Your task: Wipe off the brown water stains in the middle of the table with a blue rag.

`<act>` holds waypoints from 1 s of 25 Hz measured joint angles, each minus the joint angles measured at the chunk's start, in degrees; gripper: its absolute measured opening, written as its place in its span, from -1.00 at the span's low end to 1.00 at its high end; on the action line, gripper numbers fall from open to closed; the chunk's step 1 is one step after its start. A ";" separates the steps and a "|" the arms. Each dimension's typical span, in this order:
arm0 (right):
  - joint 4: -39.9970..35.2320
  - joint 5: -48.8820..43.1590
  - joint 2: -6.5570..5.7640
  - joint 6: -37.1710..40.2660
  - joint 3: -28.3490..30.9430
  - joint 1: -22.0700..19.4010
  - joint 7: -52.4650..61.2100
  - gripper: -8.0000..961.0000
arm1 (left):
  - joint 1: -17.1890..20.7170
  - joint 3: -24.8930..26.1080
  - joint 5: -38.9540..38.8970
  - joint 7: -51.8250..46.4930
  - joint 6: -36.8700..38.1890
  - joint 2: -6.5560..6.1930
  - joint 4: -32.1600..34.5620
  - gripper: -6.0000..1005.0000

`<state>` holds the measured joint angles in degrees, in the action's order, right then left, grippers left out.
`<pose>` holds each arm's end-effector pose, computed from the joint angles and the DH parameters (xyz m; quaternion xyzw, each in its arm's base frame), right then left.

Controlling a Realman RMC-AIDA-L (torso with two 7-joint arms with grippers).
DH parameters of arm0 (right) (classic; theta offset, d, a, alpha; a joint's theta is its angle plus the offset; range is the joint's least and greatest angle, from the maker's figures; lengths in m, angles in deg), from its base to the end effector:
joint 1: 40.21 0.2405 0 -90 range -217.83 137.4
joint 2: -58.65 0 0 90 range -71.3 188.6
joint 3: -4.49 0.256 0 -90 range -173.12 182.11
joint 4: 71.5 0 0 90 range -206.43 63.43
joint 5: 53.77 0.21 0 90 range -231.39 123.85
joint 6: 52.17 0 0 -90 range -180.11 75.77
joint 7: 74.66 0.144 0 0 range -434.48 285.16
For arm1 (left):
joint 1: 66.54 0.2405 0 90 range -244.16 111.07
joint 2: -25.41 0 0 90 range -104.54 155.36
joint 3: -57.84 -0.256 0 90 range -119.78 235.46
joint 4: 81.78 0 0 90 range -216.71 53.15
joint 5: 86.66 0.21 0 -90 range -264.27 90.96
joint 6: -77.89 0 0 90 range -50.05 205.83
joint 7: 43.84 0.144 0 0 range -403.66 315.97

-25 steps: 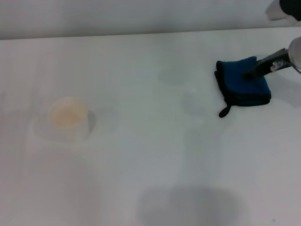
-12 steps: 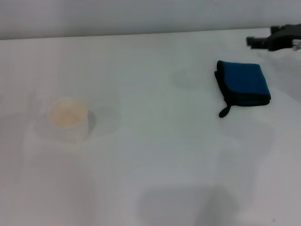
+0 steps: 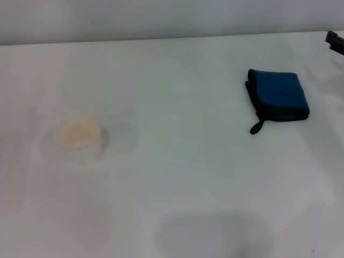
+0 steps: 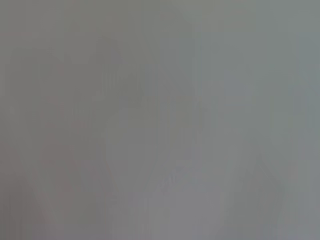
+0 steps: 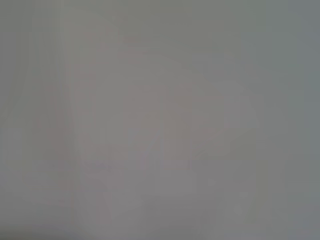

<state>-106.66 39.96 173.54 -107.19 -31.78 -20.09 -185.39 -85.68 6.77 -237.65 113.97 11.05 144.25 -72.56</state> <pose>0.3779 0.3496 0.0986 -0.7506 0.3339 0.2327 0.5205 -0.3832 0.3050 0.0417 -0.6324 -0.2806 -0.2984 0.6575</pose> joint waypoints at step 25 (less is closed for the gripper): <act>28.98 15.15 0.42 -13.09 24.38 -0.32 -47.52 0.82 | -1.40 -0.09 0.00 2.41 0.34 0.06 -0.02 0.74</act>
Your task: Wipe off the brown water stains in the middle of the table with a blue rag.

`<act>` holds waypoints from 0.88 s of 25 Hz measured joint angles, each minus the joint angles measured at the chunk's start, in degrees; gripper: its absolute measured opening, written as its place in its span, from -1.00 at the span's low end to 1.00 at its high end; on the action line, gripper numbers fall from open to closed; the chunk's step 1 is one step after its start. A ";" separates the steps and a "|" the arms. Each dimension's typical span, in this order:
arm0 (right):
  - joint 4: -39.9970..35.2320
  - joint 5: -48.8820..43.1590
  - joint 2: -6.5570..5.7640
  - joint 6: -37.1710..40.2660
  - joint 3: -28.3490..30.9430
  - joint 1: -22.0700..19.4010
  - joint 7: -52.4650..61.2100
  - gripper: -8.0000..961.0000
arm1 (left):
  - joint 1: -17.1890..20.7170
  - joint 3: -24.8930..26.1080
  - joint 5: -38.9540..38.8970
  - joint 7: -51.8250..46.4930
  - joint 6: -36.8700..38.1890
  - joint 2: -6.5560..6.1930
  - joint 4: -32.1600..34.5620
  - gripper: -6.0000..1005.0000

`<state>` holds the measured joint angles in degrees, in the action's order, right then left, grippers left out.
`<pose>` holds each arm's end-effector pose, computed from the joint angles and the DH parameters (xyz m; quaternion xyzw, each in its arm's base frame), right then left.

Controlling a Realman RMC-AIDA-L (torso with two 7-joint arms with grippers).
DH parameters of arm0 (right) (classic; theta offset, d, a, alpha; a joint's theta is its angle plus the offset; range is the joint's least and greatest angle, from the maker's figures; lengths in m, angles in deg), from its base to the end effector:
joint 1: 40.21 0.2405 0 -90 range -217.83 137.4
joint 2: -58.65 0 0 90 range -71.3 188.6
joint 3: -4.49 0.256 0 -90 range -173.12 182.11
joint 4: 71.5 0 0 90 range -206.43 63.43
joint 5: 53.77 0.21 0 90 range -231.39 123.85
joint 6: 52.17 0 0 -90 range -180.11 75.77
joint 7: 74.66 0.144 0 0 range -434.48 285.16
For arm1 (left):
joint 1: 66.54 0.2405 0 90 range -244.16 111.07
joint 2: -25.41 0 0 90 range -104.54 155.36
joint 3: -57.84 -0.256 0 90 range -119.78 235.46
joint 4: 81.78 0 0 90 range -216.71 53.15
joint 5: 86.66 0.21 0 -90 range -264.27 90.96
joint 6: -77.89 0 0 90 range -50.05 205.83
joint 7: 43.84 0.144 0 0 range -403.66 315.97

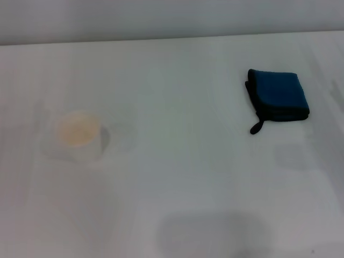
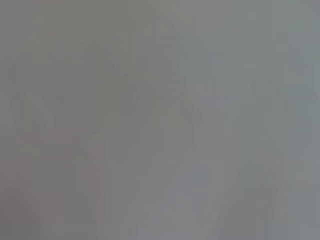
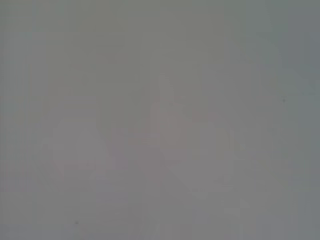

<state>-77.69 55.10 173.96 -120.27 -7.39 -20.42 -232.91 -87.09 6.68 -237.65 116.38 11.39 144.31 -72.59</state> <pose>0.4076 0.2938 0.0606 -0.6577 0.2677 0.2431 0.6608 -0.3761 0.3142 0.0405 -0.6422 -0.2619 -0.2907 0.6592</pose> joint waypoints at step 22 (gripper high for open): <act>-1.13 0.72 -0.07 3.55 0.29 0.33 -1.78 0.82 | 0.15 0.10 -0.10 0.35 0.31 -0.01 -0.41 0.74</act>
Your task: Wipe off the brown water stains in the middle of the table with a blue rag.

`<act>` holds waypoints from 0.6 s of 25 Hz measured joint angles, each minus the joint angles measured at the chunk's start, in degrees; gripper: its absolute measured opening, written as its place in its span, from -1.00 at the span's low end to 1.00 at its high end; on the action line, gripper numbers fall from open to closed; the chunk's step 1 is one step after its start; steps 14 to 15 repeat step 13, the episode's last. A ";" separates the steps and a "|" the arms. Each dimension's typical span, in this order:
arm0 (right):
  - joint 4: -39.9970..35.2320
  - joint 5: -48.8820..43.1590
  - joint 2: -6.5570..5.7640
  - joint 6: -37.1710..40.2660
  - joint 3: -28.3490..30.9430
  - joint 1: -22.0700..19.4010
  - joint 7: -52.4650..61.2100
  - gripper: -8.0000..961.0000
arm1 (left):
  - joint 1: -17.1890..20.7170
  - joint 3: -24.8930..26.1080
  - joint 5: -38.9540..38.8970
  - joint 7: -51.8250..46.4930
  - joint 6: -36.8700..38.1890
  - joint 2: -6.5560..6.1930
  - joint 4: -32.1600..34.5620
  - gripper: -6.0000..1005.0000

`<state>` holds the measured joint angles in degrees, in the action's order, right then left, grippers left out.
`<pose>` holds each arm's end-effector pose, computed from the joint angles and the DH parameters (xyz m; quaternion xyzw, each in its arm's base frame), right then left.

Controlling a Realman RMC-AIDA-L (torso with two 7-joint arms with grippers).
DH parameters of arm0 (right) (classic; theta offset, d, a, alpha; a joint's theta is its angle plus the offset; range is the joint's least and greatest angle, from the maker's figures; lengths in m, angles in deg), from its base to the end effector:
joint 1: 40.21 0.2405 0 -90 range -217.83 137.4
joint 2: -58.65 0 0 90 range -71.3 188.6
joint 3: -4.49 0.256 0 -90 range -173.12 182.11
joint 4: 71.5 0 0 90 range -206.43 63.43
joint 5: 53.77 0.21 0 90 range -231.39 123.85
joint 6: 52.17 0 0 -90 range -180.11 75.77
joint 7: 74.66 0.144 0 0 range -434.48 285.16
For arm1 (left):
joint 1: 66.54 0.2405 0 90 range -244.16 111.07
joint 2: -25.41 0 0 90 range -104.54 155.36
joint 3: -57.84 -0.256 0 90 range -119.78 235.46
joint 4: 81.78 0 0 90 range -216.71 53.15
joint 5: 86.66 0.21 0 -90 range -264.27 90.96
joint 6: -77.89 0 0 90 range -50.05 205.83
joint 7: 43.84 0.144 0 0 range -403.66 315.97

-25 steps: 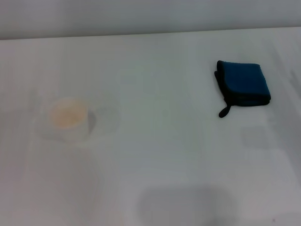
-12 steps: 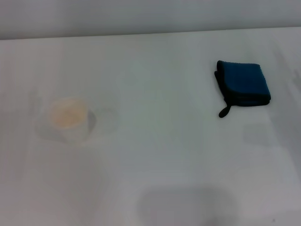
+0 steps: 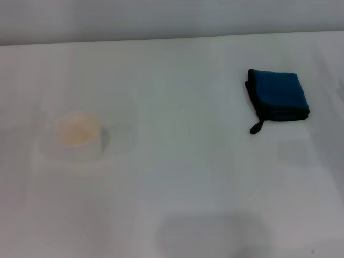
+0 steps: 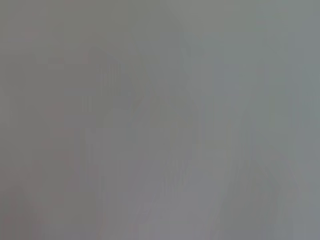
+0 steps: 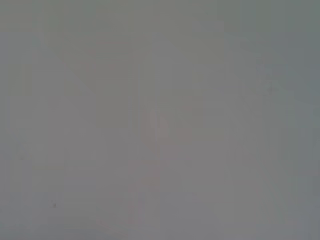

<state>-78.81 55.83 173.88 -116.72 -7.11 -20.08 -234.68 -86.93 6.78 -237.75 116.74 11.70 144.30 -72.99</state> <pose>0.4157 0.2969 0.0655 -0.6550 0.2713 0.2110 0.6729 -0.3788 0.3121 0.0392 -0.6417 -0.2663 -0.2850 0.6604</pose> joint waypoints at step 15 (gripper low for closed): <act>-0.15 0.08 -0.01 -0.22 0.15 0.17 -0.03 0.82 | 0.51 0.20 -0.09 0.66 -0.48 0.11 -0.04 0.74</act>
